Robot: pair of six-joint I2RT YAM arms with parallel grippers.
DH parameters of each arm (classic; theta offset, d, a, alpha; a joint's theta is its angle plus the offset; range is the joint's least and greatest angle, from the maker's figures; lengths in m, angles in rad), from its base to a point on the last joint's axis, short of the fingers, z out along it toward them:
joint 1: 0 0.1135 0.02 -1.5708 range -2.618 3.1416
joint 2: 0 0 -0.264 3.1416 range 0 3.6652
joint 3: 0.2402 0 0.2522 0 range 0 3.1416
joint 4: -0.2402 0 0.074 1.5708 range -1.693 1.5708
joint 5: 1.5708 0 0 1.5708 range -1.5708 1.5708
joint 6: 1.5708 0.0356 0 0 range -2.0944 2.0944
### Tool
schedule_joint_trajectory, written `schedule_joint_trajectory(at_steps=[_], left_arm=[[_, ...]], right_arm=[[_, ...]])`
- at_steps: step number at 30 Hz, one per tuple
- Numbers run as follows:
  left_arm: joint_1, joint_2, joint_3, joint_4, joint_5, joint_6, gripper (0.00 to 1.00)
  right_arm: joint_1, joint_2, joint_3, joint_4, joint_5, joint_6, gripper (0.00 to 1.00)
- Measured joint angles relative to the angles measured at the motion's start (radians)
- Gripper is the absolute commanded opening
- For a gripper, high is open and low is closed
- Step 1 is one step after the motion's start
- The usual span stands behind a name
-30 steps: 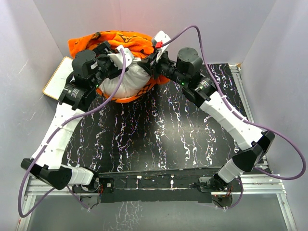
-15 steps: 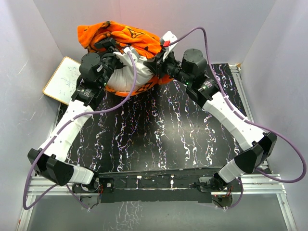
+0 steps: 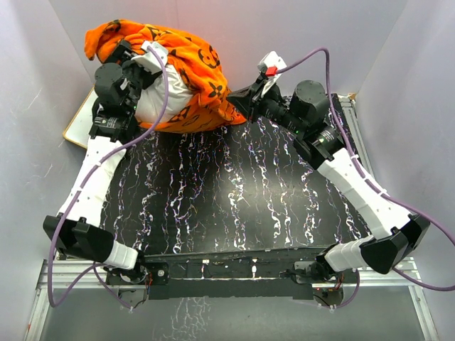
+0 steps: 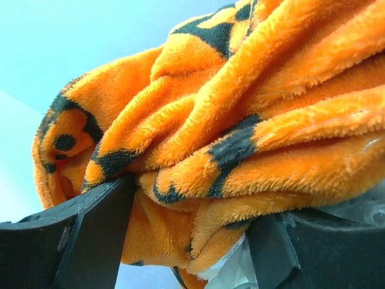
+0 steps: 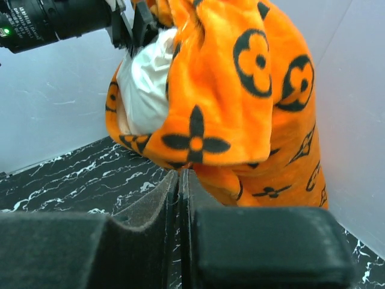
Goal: Remove the pillowcase from the pillow
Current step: Remove the pillow from the pillowcase.
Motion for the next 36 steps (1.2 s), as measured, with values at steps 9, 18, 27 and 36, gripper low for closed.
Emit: schedule_joint_trajectory(at_steps=[9, 18, 27, 36], left_arm=[[-0.01, -0.02, 0.197, -0.444, 0.273, -0.182, 0.18], [-0.01, 0.014, 0.284, -0.633, 0.421, -0.31, 0.11], [-0.01, 0.041, 0.378, -0.735, 0.481, -0.38, 0.07], [-0.009, 0.04, 0.391, -0.771, 0.497, -0.397, 0.04]], right_arm=[[0.03, -0.004, 0.0, 0.066, -0.088, -0.015, 0.26], [0.287, 0.011, -0.03, 0.111, -0.105, -0.188, 0.57], [0.272, 0.283, 0.226, 0.074, -0.069, -0.321, 0.72], [0.264, 0.474, 0.394, 0.044, 0.101, -0.489, 0.68]])
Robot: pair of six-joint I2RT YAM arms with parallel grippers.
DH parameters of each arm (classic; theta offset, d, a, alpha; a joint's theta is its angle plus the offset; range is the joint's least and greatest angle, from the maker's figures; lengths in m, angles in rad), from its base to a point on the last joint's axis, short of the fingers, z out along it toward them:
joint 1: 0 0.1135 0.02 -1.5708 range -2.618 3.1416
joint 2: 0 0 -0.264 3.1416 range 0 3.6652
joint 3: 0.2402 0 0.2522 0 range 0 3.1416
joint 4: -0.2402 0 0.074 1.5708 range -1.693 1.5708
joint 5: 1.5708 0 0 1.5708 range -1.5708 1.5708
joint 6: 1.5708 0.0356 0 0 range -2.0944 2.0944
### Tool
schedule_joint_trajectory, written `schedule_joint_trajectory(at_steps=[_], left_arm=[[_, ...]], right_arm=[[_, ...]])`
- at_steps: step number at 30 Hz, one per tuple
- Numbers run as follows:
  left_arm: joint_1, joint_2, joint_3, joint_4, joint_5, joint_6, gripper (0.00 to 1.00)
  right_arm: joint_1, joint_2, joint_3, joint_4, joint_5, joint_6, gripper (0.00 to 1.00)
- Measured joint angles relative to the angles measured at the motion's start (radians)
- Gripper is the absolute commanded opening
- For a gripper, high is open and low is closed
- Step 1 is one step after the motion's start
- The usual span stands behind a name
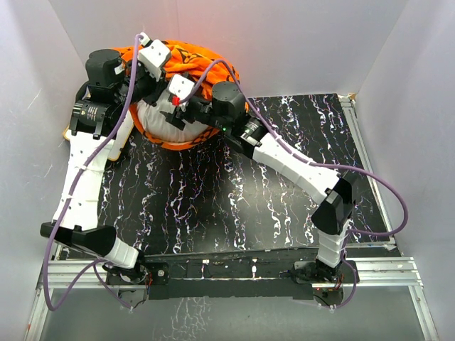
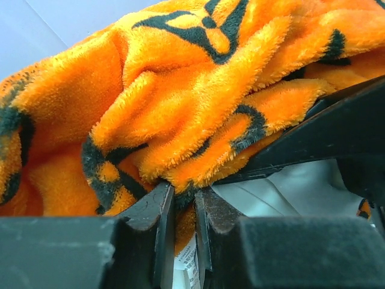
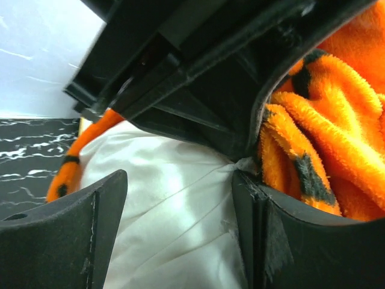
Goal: Remove the pillowcase from the pillow
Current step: Remove the pillow from the pillowcase.
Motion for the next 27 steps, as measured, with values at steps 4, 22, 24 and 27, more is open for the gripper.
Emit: schedule_joint_trajectory(at_steps=[4, 22, 24, 27], left_arm=[[0.0, -0.011, -0.01, 0.002, -0.001, 0.002, 0.19], [-0.002, -0.311, -0.386, 0.158, -0.078, 0.117, 0.77], [-0.002, -0.314, -0.428, 0.159, -0.079, 0.143, 0.77], [-0.002, -0.315, -0.471, 0.174, -0.085, 0.18, 0.75]], right_arm=[[0.011, 0.011, -0.024, 0.051, 0.096, -0.042, 0.42], [0.0, 0.009, -0.116, 0.112, 0.212, 0.146, 0.08], [-0.002, 0.006, -0.116, 0.109, 0.204, 0.154, 0.08], [-0.004, -0.001, -0.118, 0.099, 0.191, 0.169, 0.08]])
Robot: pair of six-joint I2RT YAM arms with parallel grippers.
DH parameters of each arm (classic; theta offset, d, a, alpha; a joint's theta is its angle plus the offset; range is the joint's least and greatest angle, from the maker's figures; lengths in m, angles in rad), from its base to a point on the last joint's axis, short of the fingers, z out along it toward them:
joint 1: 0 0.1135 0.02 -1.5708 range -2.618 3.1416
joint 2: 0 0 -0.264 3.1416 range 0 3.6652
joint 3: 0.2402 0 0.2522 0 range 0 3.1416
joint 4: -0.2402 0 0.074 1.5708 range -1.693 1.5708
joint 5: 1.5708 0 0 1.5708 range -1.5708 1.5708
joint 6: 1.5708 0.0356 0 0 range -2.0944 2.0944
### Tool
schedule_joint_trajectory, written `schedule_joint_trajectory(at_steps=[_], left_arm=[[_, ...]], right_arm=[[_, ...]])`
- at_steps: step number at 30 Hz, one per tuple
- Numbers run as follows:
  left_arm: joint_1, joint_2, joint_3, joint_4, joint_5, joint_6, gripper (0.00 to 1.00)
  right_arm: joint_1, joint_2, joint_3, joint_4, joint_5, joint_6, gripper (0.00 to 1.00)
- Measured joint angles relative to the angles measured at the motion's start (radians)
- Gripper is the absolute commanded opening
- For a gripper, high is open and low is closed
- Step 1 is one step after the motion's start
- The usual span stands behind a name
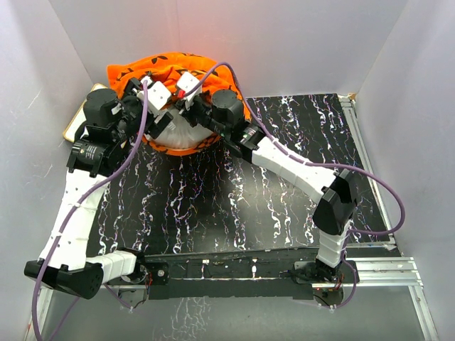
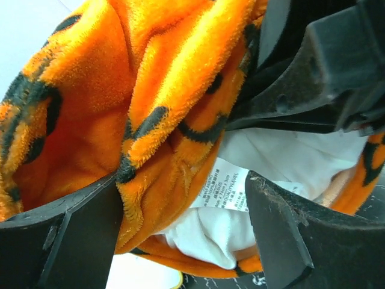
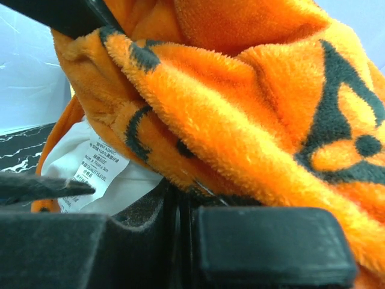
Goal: Remove the pillowcase from the pillow
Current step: Remove the pillow from the pillowcase.
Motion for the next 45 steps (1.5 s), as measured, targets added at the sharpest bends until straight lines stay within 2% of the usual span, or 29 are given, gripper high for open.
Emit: schedule_joint_trajectory(at_steps=[9, 14, 20, 23, 26, 30, 35, 45], left_arm=[[-0.007, 0.017, -0.032, 0.178, -0.106, 0.093, 0.74], [-0.014, 0.047, -0.044, 0.217, -0.121, 0.122, 0.78], [-0.009, 0.067, 0.066, 0.031, 0.042, 0.075, 0.8], [-0.005, 0.022, 0.057, -0.042, 0.156, 0.048, 0.8], [-0.006, -0.044, 0.008, -0.071, 0.204, 0.063, 0.78], [-0.009, -0.072, -0.074, -0.041, 0.145, 0.134, 0.75], [-0.014, 0.006, -0.125, 0.094, 0.006, 0.178, 0.74], [-0.026, 0.021, -0.161, 0.288, -0.093, 0.117, 0.7]], right_arm=[[-0.011, -0.094, -0.113, 0.016, -0.034, 0.034, 0.08], [-0.027, -0.137, -0.175, 0.049, -0.048, 0.057, 0.08], [-0.049, -0.146, -0.195, 0.051, -0.06, 0.079, 0.08], [-0.051, -0.146, -0.195, 0.048, -0.064, 0.084, 0.08], [-0.051, -0.146, -0.195, 0.046, -0.073, 0.088, 0.08], [-0.051, -0.146, -0.195, 0.04, -0.087, 0.097, 0.08], [-0.051, -0.15, -0.21, 0.046, -0.1, 0.1, 0.08], [-0.056, -0.174, -0.257, 0.086, -0.107, 0.094, 0.08]])
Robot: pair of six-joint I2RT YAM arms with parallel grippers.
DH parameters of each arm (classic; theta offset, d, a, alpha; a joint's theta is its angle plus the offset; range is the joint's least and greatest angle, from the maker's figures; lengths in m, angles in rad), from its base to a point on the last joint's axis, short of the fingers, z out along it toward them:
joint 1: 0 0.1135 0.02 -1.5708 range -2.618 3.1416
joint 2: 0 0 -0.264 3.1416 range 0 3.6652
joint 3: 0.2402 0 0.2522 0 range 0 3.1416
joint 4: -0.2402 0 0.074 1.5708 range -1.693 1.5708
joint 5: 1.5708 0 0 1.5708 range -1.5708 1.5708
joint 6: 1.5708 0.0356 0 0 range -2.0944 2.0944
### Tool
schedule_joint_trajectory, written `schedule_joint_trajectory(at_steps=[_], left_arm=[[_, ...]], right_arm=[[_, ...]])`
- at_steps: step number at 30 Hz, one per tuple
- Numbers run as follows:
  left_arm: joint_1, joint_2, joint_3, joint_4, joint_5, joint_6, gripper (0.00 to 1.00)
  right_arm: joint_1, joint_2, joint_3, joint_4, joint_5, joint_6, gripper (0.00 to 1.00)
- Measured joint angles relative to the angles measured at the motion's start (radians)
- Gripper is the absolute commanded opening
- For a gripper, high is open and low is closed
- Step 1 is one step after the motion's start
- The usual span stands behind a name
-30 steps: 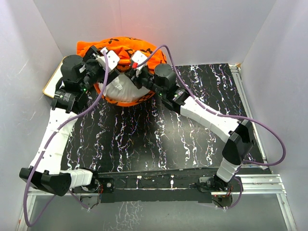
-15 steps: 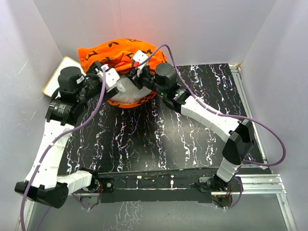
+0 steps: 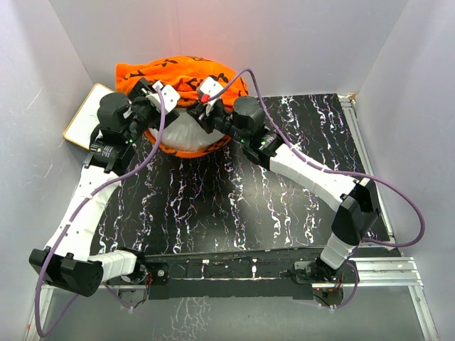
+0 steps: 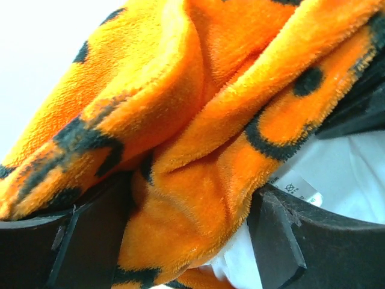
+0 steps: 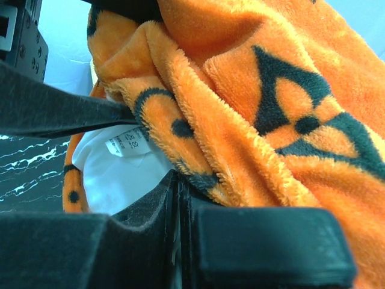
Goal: Remove the pillowcase from the pillow
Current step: Remove the pillow from the pillowcase.
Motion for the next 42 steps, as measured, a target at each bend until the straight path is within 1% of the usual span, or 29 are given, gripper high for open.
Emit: schedule_joint_trajectory(at_steps=[7, 10, 13, 16, 18, 19, 20, 21, 23, 24, 25, 26, 27, 29, 32, 33, 34, 35, 37, 38, 40, 42], left_arm=[[-0.001, -0.002, -0.026, 0.138, -0.031, -0.041, 0.65], [-0.005, 0.014, -0.03, 0.224, -0.068, -0.018, 0.64], [-0.006, 0.051, -0.031, 0.334, -0.117, 0.031, 0.64], [-0.003, 0.105, 0.005, 0.42, -0.185, 0.064, 0.65], [0.001, 0.152, 0.068, 0.446, -0.229, 0.067, 0.63], [0.002, 0.172, 0.102, 0.452, -0.248, 0.064, 0.59], [0.005, 0.191, 0.142, 0.448, -0.268, 0.054, 0.52], [0.006, 0.199, 0.165, 0.44, -0.276, 0.042, 0.43], [0.01, 0.215, 0.224, 0.388, -0.28, 0.006, 0.22], [0.01, 0.22, 0.247, 0.349, -0.278, -0.014, 0.13], [0.01, 0.225, 0.27, 0.307, -0.269, -0.031, 0.08], [0.01, 0.232, 0.298, 0.256, -0.263, -0.049, 0.04], [0.011, 0.237, 0.315, 0.214, -0.254, -0.066, 0.03], [0.013, 0.237, 0.333, 0.156, -0.238, -0.092, 0.02], [0.014, 0.229, 0.33, 0.132, -0.225, -0.109, 0.01], [0.014, 0.226, 0.328, 0.132, -0.222, -0.111, 0.0], [0.014, 0.222, 0.322, 0.132, -0.22, -0.111, 0.0], [0.014, 0.216, 0.315, 0.133, -0.217, -0.112, 0.0], [0.014, 0.206, 0.306, 0.132, -0.207, -0.119, 0.0], [0.014, 0.204, 0.306, 0.13, -0.199, -0.124, 0.0], [0.014, 0.204, 0.32, 0.102, -0.175, -0.144, 0.0], [0.015, 0.214, 0.379, 0.023, -0.135, -0.183, 0.0]], right_arm=[[-0.003, 0.0, -0.006, 0.024, -0.003, -0.005, 0.08], [-0.003, -0.001, -0.006, 0.038, -0.002, -0.006, 0.08], [-0.007, -0.005, -0.009, 0.038, -0.002, -0.007, 0.08], [-0.012, -0.018, -0.033, 0.017, -0.002, -0.007, 0.08], [-0.012, -0.019, -0.049, 0.003, -0.002, -0.008, 0.08], [-0.012, -0.02, -0.058, -0.009, -0.002, -0.009, 0.08], [-0.013, -0.02, -0.072, -0.018, 0.002, -0.01, 0.08], [-0.013, -0.02, -0.08, -0.027, 0.002, -0.01, 0.08], [-0.013, -0.02, -0.098, -0.051, 0.007, -0.01, 0.08], [-0.014, -0.02, -0.101, -0.063, 0.009, -0.011, 0.08], [-0.014, -0.02, -0.103, -0.071, 0.011, -0.011, 0.08], [-0.014, -0.02, -0.103, -0.076, 0.014, -0.011, 0.08], [-0.014, -0.02, -0.103, -0.077, 0.017, -0.011, 0.08], [-0.014, -0.022, -0.103, -0.082, 0.022, -0.011, 0.08], [-0.014, -0.037, -0.103, -0.089, 0.024, -0.01, 0.08], [-0.014, -0.045, -0.103, -0.09, 0.022, -0.01, 0.11], [-0.013, -0.061, -0.103, -0.089, 0.017, -0.009, 0.17], [-0.01, -0.073, -0.103, -0.089, 0.013, -0.008, 0.23], [-0.002, -0.103, -0.093, -0.089, 0.005, -0.005, 0.39], [0.004, -0.112, -0.076, -0.087, 0.002, -0.005, 0.44], [0.023, -0.116, -0.023, -0.076, -0.006, -0.005, 0.51], [0.039, -0.111, 0.044, -0.074, -0.022, -0.003, 0.56]])
